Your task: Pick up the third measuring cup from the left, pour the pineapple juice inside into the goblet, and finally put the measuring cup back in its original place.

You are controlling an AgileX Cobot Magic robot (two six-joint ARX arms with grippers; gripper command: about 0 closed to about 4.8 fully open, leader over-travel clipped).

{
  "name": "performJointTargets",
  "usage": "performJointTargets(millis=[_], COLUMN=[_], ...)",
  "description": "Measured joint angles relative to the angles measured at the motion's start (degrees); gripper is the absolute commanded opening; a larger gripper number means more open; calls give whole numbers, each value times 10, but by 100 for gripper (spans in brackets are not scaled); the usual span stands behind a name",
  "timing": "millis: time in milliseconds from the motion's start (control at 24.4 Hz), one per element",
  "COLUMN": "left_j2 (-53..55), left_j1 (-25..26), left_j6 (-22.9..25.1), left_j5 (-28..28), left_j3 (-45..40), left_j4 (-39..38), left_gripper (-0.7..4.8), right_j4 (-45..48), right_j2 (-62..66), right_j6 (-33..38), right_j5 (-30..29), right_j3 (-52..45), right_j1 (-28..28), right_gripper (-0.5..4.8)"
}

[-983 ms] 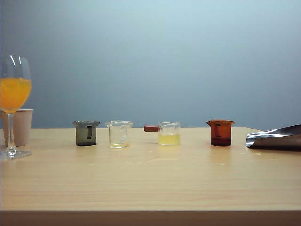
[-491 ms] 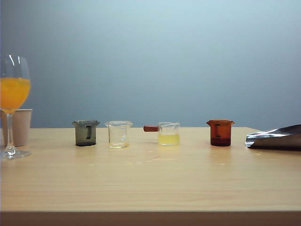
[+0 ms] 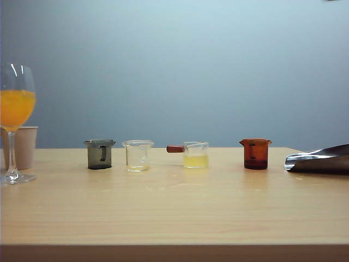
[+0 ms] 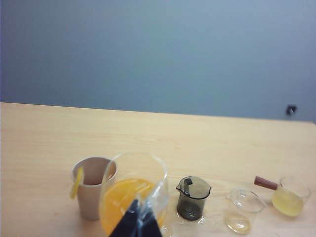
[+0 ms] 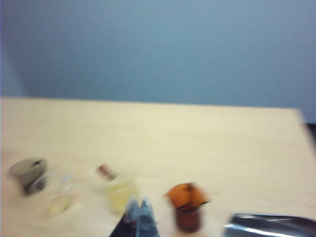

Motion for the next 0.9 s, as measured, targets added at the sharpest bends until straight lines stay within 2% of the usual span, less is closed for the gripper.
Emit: performJointTargets(millis=[123,205,369,491,655,901], left_j2=[72,113,127,163,179,179], left_j1=[-8,-26,-63,-137,-195,-195], left_j6=[28,56,61,106,116,117], left_j5=[6,33,49,53,53,50], left_j3=[59,80,92,92,90,90], left_j4=[-13,-39,-38,-68,-95,-85], left_gripper=[-5,-5,-5,-5,-5,-5], right_j4=[31,82,176,301,410,426], right_j2=[66,156,254,402,548,650], right_j6=[0,-5,-8,-8,-9,-10], right_j5=[11,12,13,14,13,12], right_j3=[0,0,0,1,12,89], right_j1=[54,95,105,111,111,111], right_gripper=[-9,-9,-8,-9,-9,-4])
